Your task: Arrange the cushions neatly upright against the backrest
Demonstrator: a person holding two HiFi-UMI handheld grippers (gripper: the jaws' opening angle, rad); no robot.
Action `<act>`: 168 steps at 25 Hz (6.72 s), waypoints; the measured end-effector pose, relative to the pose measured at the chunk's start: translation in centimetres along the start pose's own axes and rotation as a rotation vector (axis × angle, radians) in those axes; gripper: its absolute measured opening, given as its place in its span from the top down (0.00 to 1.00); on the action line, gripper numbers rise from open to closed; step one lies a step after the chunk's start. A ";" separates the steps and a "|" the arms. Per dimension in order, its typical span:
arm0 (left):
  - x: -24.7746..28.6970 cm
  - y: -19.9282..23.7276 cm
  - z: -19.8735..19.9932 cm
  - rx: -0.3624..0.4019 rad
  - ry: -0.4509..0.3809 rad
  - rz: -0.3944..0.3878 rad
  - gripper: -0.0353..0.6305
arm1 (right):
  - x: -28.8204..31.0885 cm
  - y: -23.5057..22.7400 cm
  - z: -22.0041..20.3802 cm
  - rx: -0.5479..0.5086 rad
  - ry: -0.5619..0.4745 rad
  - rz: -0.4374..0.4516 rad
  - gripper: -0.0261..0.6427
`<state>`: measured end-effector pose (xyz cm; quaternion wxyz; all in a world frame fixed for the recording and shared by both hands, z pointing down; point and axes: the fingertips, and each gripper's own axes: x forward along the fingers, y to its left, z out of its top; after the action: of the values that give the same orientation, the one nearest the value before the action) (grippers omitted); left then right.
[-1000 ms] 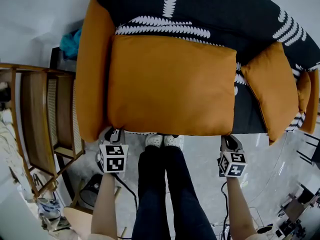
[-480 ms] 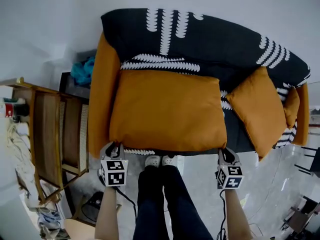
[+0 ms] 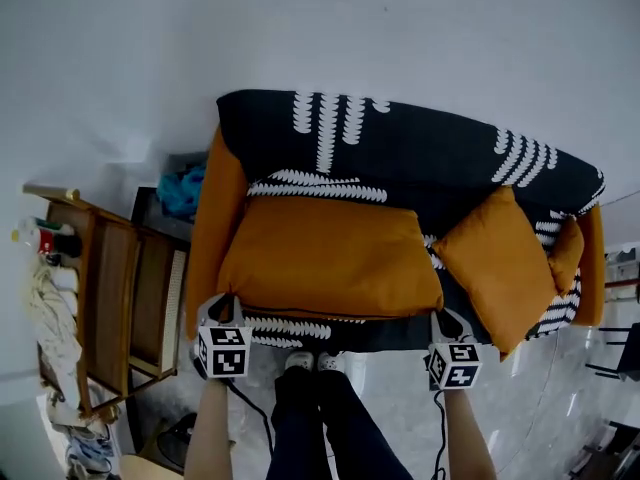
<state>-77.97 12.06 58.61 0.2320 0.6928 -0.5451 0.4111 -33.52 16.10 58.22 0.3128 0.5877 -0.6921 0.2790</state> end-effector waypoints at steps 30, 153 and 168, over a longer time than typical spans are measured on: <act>-0.4 5.1 11.9 -0.037 -0.137 -0.046 0.72 | 3.2 -2.1 11.6 0.105 0.007 -0.156 0.89; -20.7 4.5 45.1 -0.177 -0.805 -0.059 0.89 | -12.1 2.9 45.7 0.075 -0.732 -0.063 0.95; -27.3 3.2 42.8 -0.159 -0.870 -0.043 0.94 | -19.3 6.0 46.1 0.051 -0.812 -0.029 0.95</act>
<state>-69.30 -6.44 11.97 0.0420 0.7925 -0.6075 0.0331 -42.07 -5.46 13.51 0.0034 0.6674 -0.7438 0.0366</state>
